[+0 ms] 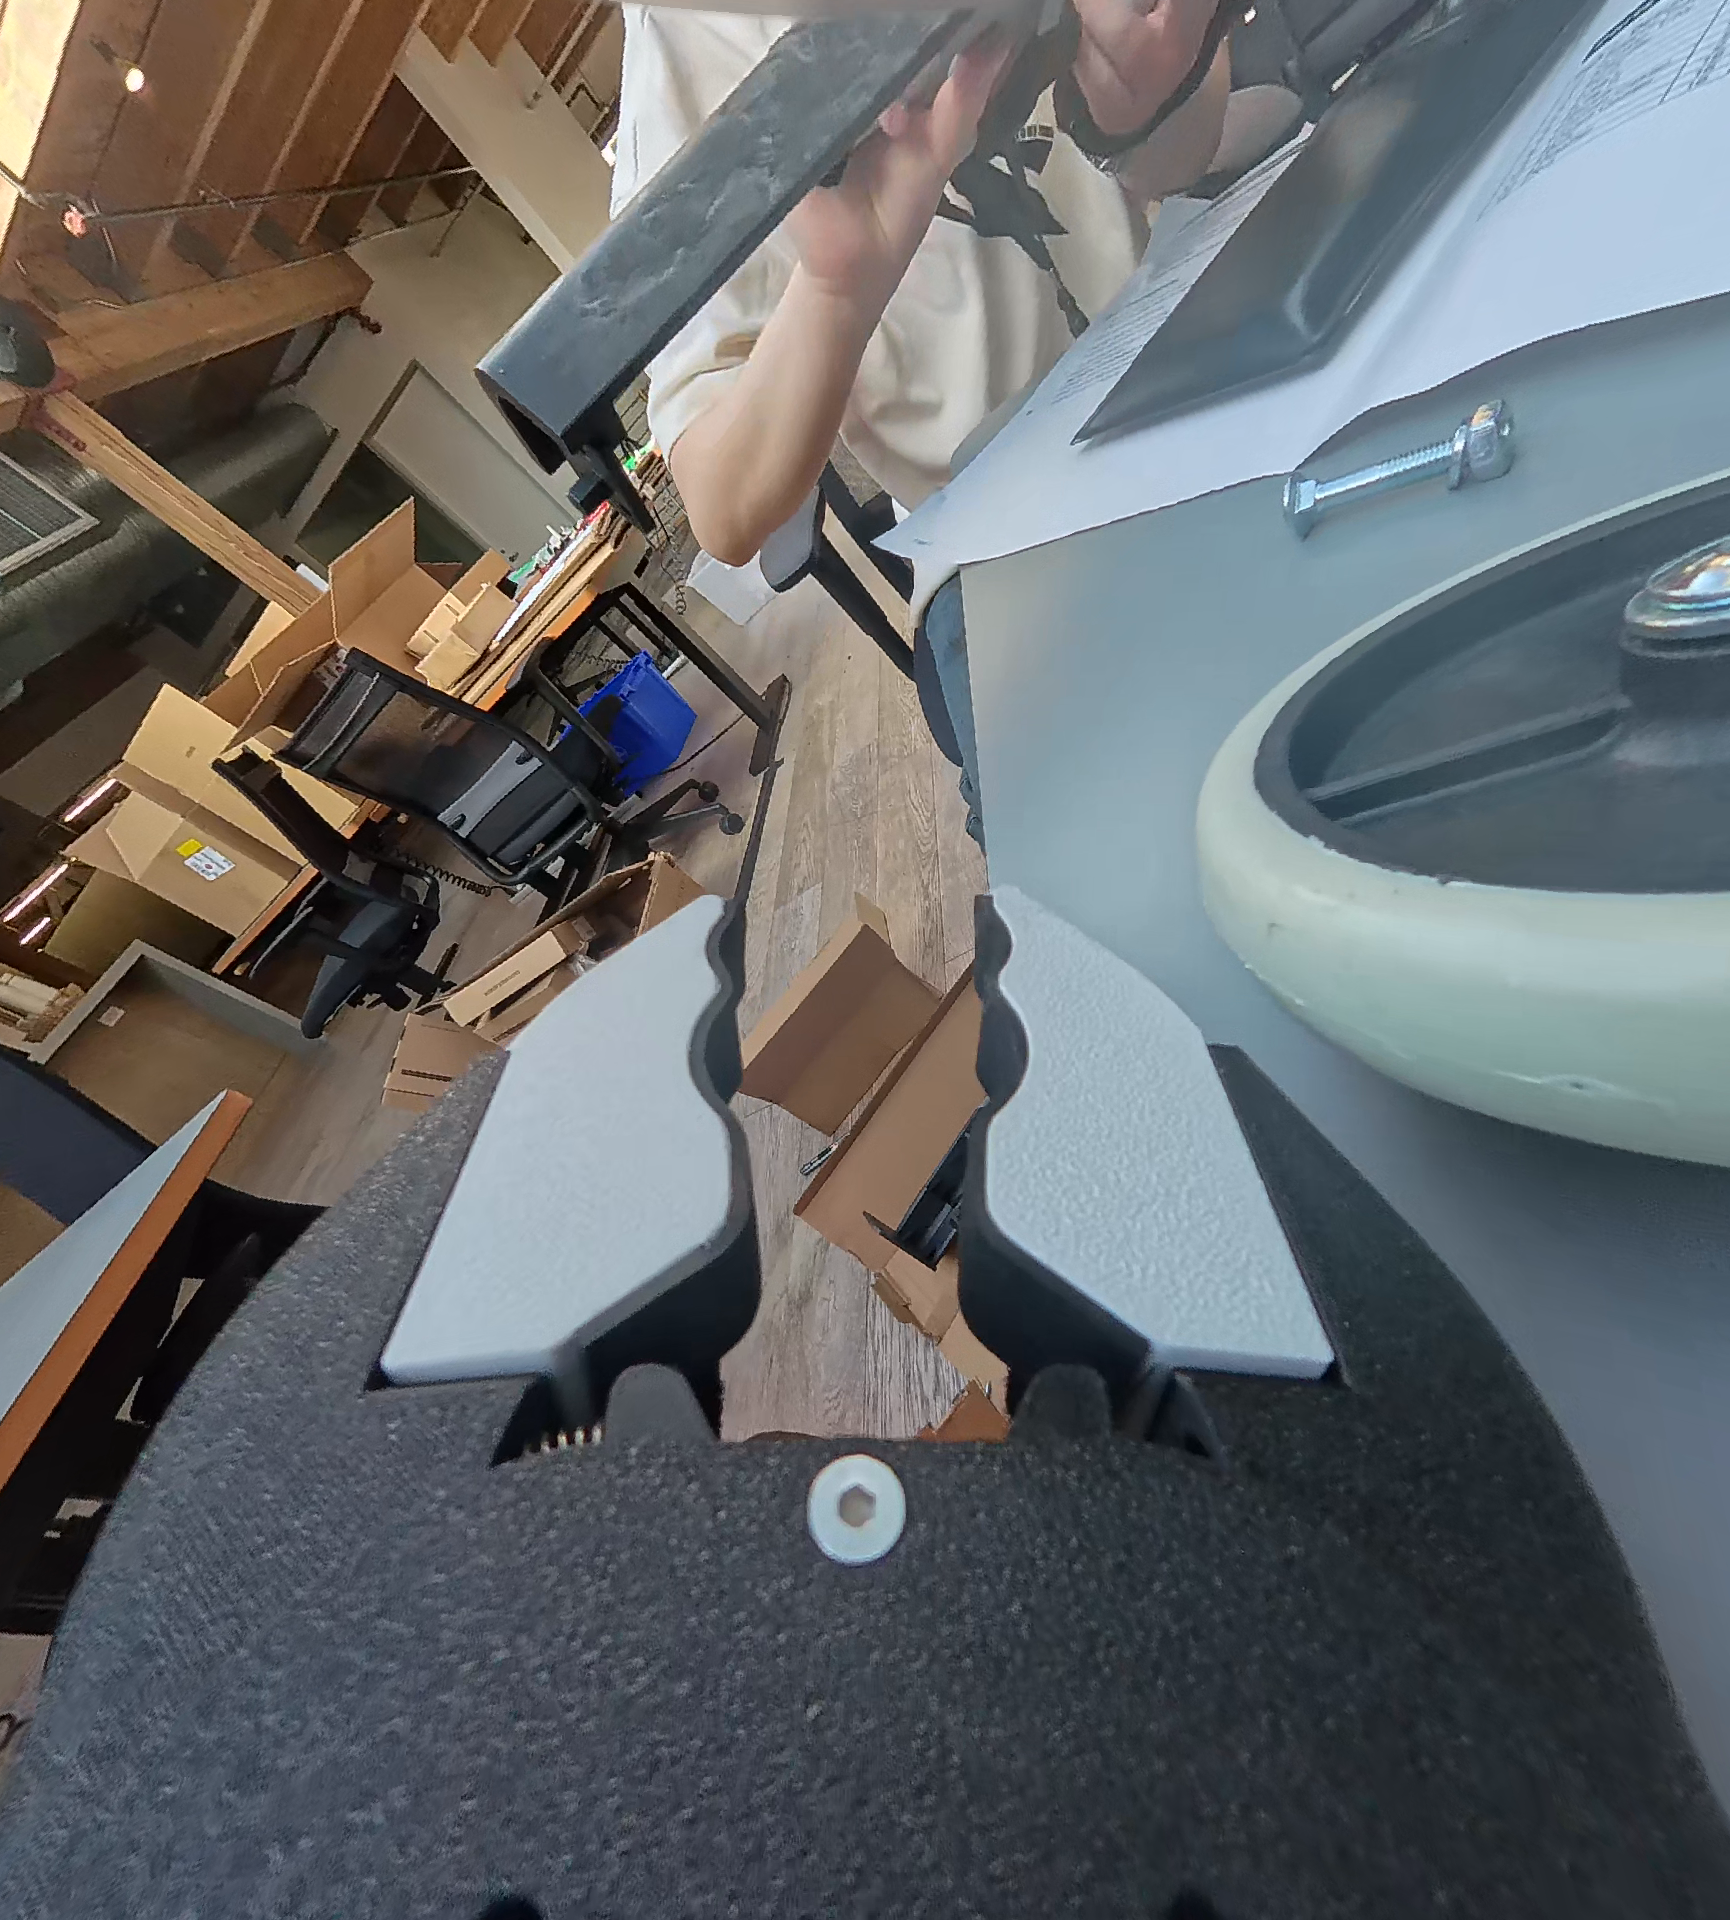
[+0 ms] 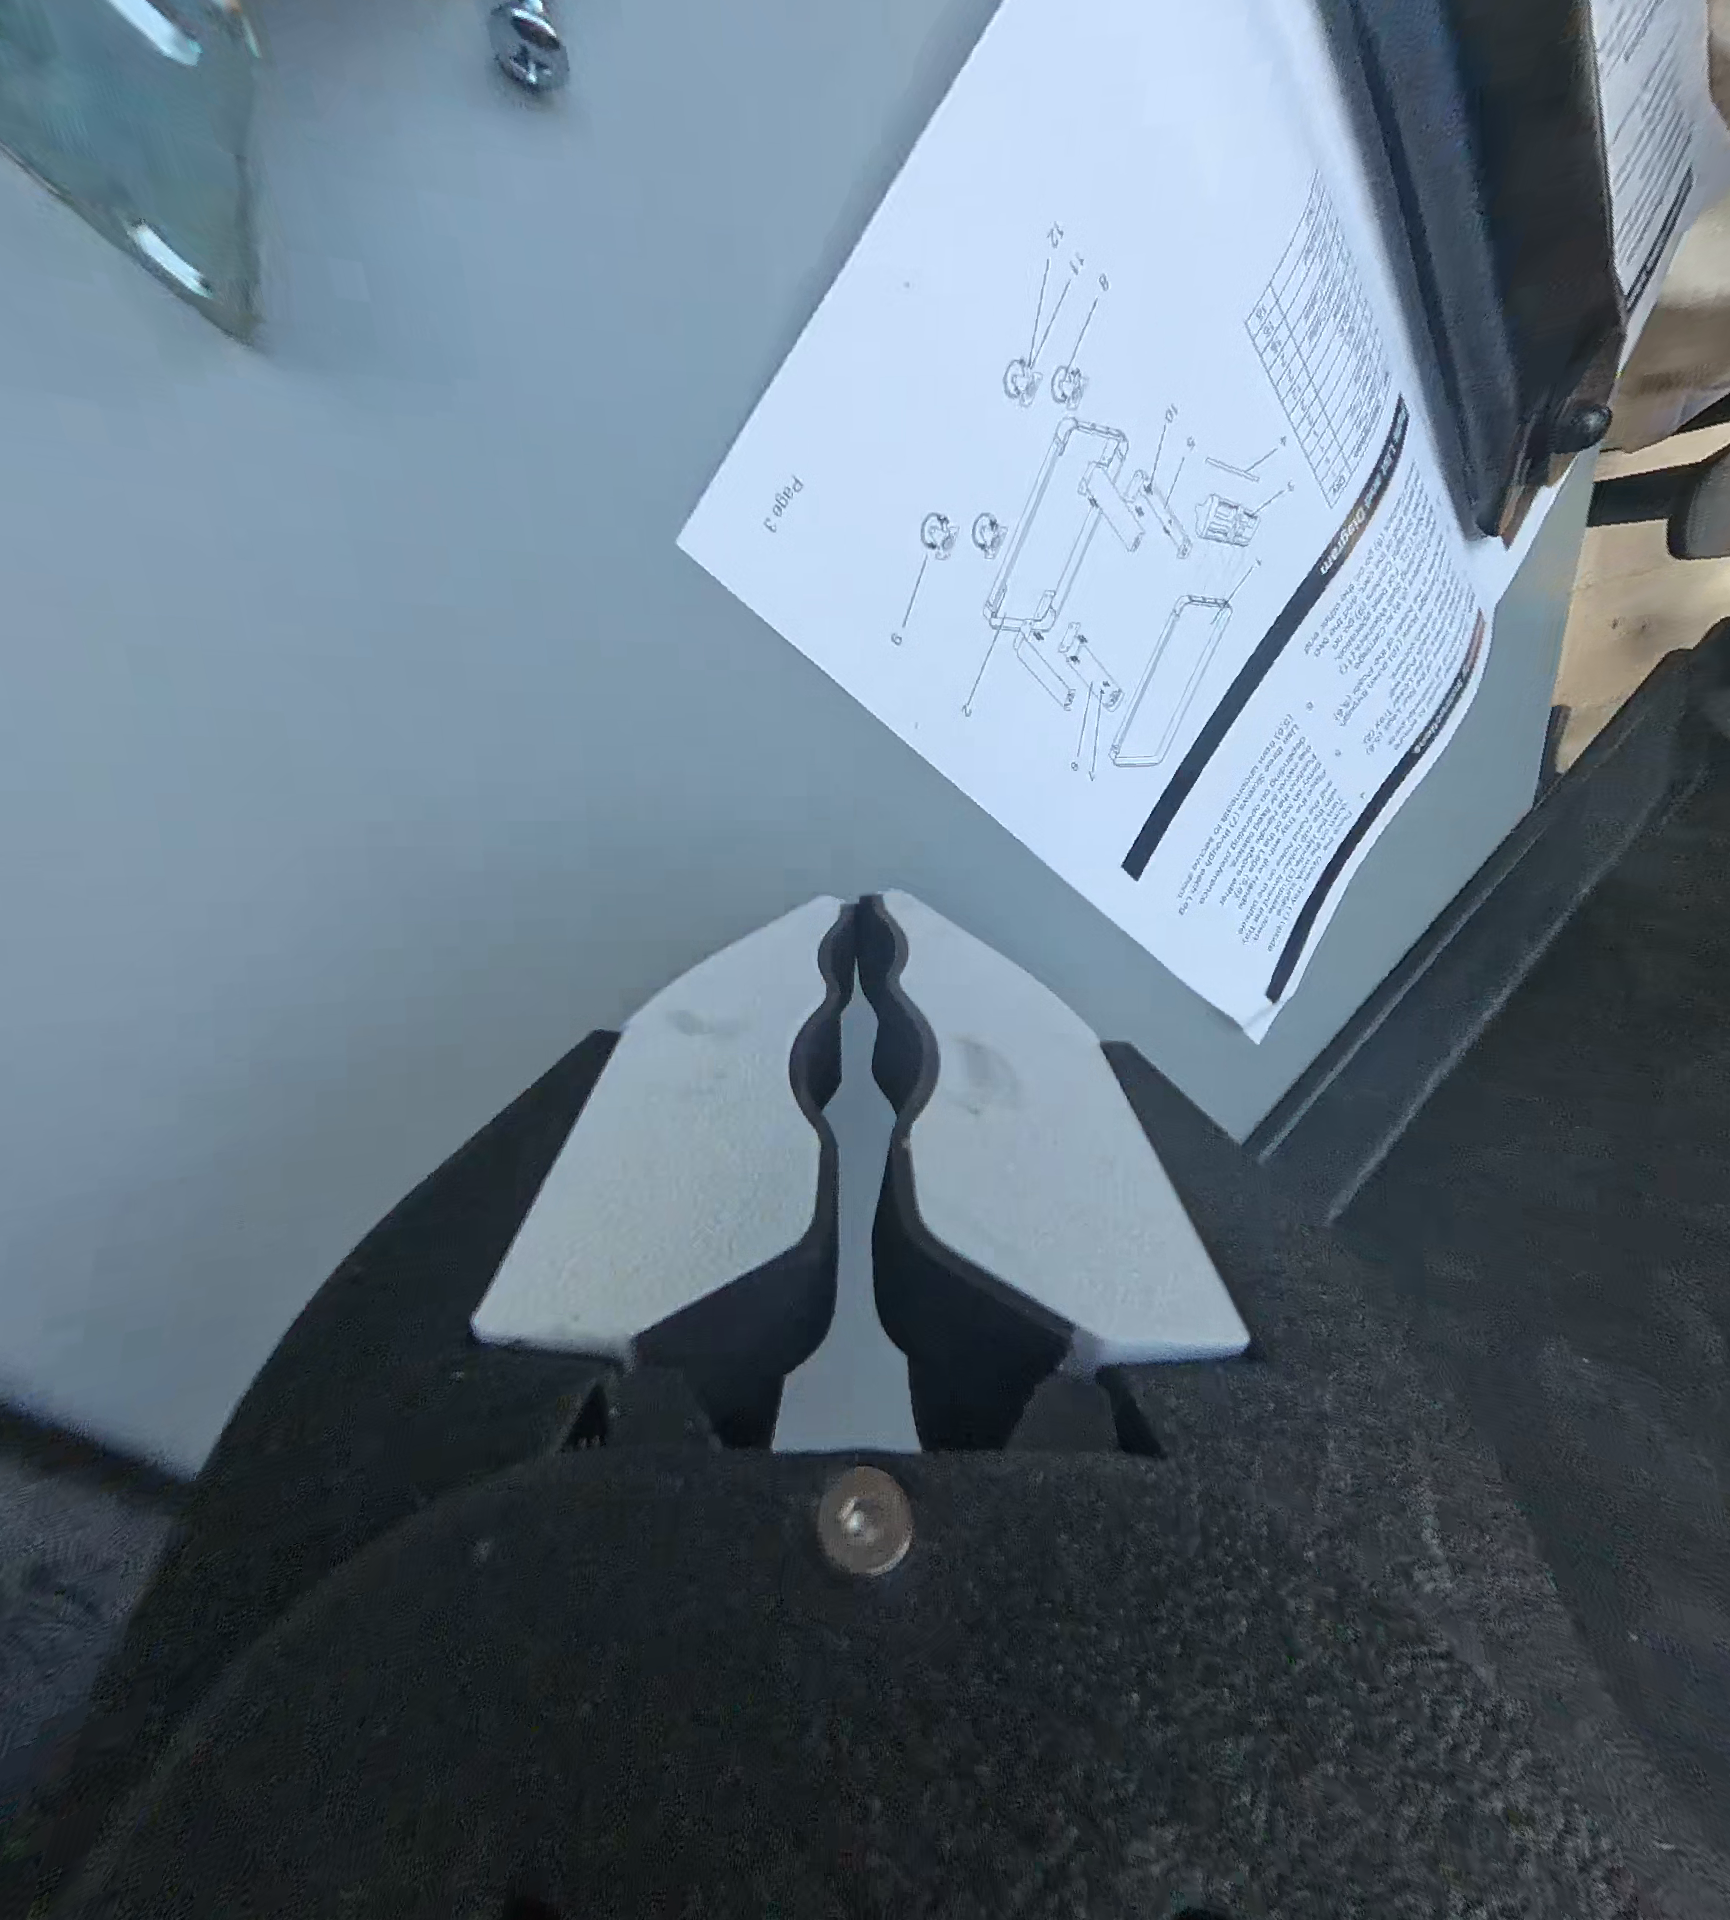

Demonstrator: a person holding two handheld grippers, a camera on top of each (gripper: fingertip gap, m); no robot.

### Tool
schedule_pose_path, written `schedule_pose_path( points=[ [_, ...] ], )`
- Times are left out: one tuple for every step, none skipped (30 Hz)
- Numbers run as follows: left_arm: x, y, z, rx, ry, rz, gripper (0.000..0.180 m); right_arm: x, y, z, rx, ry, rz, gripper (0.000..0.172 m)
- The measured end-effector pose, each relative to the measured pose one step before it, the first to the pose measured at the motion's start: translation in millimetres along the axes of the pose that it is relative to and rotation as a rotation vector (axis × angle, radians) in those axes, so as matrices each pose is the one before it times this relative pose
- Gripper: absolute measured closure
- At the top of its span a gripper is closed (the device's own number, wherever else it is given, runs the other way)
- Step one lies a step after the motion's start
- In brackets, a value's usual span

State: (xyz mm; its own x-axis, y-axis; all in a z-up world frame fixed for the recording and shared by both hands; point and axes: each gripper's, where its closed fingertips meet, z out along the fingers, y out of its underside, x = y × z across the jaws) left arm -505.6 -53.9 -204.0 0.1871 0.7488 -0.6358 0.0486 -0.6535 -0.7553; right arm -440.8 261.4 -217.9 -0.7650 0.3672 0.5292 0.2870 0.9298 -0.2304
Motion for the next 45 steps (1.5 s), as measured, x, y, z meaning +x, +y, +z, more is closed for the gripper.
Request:
schedule_pose_path(
  points=[
    [-1.01,0.46,-0.39,-0.0007,-0.0039,-0.0045,0.138,-3.43,-1.83,0.53,0.0175,0.0026,0.0171,0.172],
    [-0.57,0.49,-0.21,-0.0012,-0.0034,-0.0011,0.138,-3.08,-1.21,1.4,0.0132,-0.0019,0.0192,0.172],
    [-0.22,0.17,-0.1,-0.0006,-0.0021,0.0023,0.138,-3.39,-0.57,2.11,0.0101,-0.0069,0.0202,0.172],
    [0.39,0.01,0.01,-0.001,-0.0015,0.0068,0.138,-3.36,-0.37,2.48,0.0094,-0.0088,0.0183,0.172],
    [0.69,-0.15,0.13,-0.0007,-0.001,0.0116,0.138,-3.16,-0.49,2.44,0.0123,-0.0065,0.0166,0.172],
    [1.19,-0.31,0.21,-0.0005,0.0008,0.0137,0.138,-3.31,-0.25,2.18,0.0126,-0.0085,0.0143,0.172],
    [1.42,-0.5,0.18,0.0002,0.0018,0.0135,0.138,-3.27,0.73,1.64,0.0065,-0.012,0.0096,0.172],
    [1.11,-0.37,0.38,-0.0006,0.0011,0.0128,0.138,-2.45,1.8,0.68,-0.0027,-0.0116,0.0051,0.172],
    [0.62,-0.22,0.32,-0.0009,-0.0014,0.011,0.138,-0.53,1.74,-0.65,-0.0045,-0.0045,0.0006,0.172],
    [0.3,-0.07,0.34,-0.0017,-0.0011,0.0066,0.138,0.69,1.15,-1.62,0.0001,0.0004,-0.0035,0.172],
    [0.28,-0.06,0.28,-0.0013,-0.0002,0.0019,0.138,1.03,0.75,-2.12,0.0023,-0.0018,-0.0026,0.172],
    [-0.17,-0.04,0.22,-0.0009,-0.0011,-0.0003,0.138,1.32,0.58,-2.19,0.0045,-0.0011,0.0029,0.172],
    [-0.36,-0.02,0.32,-0.0005,-0.0013,-0.0012,0.138,0.63,0.24,-2.1,0.0075,-0.0036,0.0058,0.172],
    [-0.21,0.4,0.27,-0.0021,0.0004,-0.0034,0.138,-0.66,0.65,-2.05,0.0087,-0.0075,0.0041,0.172],
    [-0.33,0.23,0.35,-0.002,-0.0001,-0.0048,0.138,-0.7,1.49,-1.65,0.0059,-0.0045,0.0031,0.172],
    [-0.41,0.34,0.2,-0.0017,-0.0011,-0.0031,0.138,-0.55,2.24,-1.46,0.0017,-0.0009,0.0039,0.172],
    [-0.3,0.2,0.05,-0.0016,-0.0016,-0.0011,0.138,-0.86,2.56,-1.06,-0.0006,-0.0015,0.0034,0.172],
    [-0.19,0.01,-0.01,-0.0001,-0.0016,-0.0002,0.138,-0.75,2.28,-0.92,-0.0009,-0.0013,0.0024,0.172],
    [0.02,0.03,-0.09,-0.0007,-0.0015,0.0022,0.138,-0.45,1.48,-0.87,-0.0003,0.0004,0.0023,0.172],
    [0.05,0.21,-0.05,-0.0021,-0.0018,0.0048,0.138,-0.3,0.58,-0.88,0.0015,0.0004,0.0014,0.172],
    [0.37,0.06,0.02,-0.0016,-0.0007,0.0052,0.138,-0.36,-0.64,-0.95,0.0046,-0.0009,0.0014,0.172],
    [0.28,0.1,0.0,-0.0019,-0.0012,0.0057,0.138,-0.26,-1.43,-0.95,0.0078,-0.002,0.0034,0.172],
    [0.37,-0.01,-0.05,-0.0016,-0.0015,0.0071,0.138,-0.66,-1.78,-0.74,0.0102,-0.0033,0.0042,0.172],
    [0.37,-0.33,-0.14,0.0004,-0.0005,0.0062,0.138,-1.0,-1.57,-0.46,0.0083,-0.0051,0.0029,0.172],
    [0.69,-0.3,-0.06,0.0012,0.0008,0.006,0.138,-0.84,-0.7,-0.13,0.0032,-0.0037,0.0013,0.172],
    [0.57,-0.15,-0.08,-0.0006,0.0001,0.0073,0.138,-0.43,-0.16,0.0,0.0004,-0.0004,-0.0005,0.172],
    [0.53,-0.09,-0.01,-0.0006,0.0003,0.0049,0.138,-0.46,-0.09,0.14,-0.0002,-0.0001,-0.0014,0.172],
    [0.29,-0.27,0.03,0.0009,0.0004,0.0027,0.138,-0.51,-0.23,0.11,0.0004,-0.0017,0.0003,0.172],
    [0.13,-0.2,-0.07,0.0009,-0.0004,0.0029,0.138,-0.52,-0.36,0.31,0.0022,-0.0027,0.0023,0.172],
    [0.18,-0.26,-0.02,0.0009,0.0007,0.0008,0.138,-0.47,-0.4,0.29,0.0025,-0.0038,0.0018,0.172],
    [0.48,-0.24,-0.07,0.0013,0.0019,0.0002,0.138,-0.33,-0.04,0.4,0.0006,-0.0035,0.0023,0.172],
    [0.34,-0.04,0.0,0.0008,0.0016,0.0014,0.138,-0.14,0.19,0.5,-0.0001,-0.0028,0.0037,0.172],
    [0.36,0.05,0.19,-0.0005,0.0021,0.0002,0.138,-0.21,0.42,0.5,-0.0009,-0.0033,0.0042,0.172],
    [0.44,-0.03,0.21,0.0002,0.003,-0.0011,0.138,-0.07,0.28,0.51,-0.0004,-0.0032,0.0041,0.172],
    [0.44,0.23,0.34,-0.0008,0.0033,-0.0011,0.138,-0.04,0.11,0.6,0.0009,-0.0026,0.0047,0.172],
    [0.49,0.32,0.32,-0.0009,0.0038,-0.0017,0.138,-0.17,0.28,0.6,0.0008,-0.0038,0.0036,0.172],
    [0.1,0.09,0.2,-0.0001,0.0027,-0.0039,0.138,-0.28,0.13,0.71,0.0004,-0.0037,0.0025,0.172],
    [0.05,0.0,0.09,0.0012,0.0022,-0.0048,0.138,-0.33,0.28,0.81,0.0001,-0.0033,0.0019,0.172],
    [-0.13,-0.08,0.08,0.0019,0.0022,-0.006,0.138,-0.27,0.46,0.81,-0.0009,-0.0026,0.0019,0.172],
    [-0.18,0.11,0.01,0.0015,0.0027,-0.0082,0.138,-0.36,0.53,0.97,-0.0024,-0.0031,0.0009,0.172],
    [-0.21,0.29,0.15,-0.0001,0.003,-0.0101,0.138,-0.24,0.54,0.66,-0.0023,-0.0015,-0.0001,0.172],
    [-0.14,0.27,0.15,0.0,0.0037,-0.0099,0.138,-0.05,0.3,0.4,-0.0009,0.0003,-0.0002,0.172],
    [0.06,0.24,0.05,0.0008,0.0043,-0.0082,0.137,-0.2,0.12,0.12,0.0,-0.0005,-0.0002,0.172],
    [0.93,0.36,0.35,-0.0009,0.0077,-0.0063,0.137,-0.26,-0.08,-0.02,0.0011,-0.0007,0.0001,0.172],
    [1.19,0.6,0.39,-0.0029,0.0099,-0.0067,0.137,-0.17,-0.23,-0.01,0.0017,-0.0007,0.0005,0.172]
  ],
)
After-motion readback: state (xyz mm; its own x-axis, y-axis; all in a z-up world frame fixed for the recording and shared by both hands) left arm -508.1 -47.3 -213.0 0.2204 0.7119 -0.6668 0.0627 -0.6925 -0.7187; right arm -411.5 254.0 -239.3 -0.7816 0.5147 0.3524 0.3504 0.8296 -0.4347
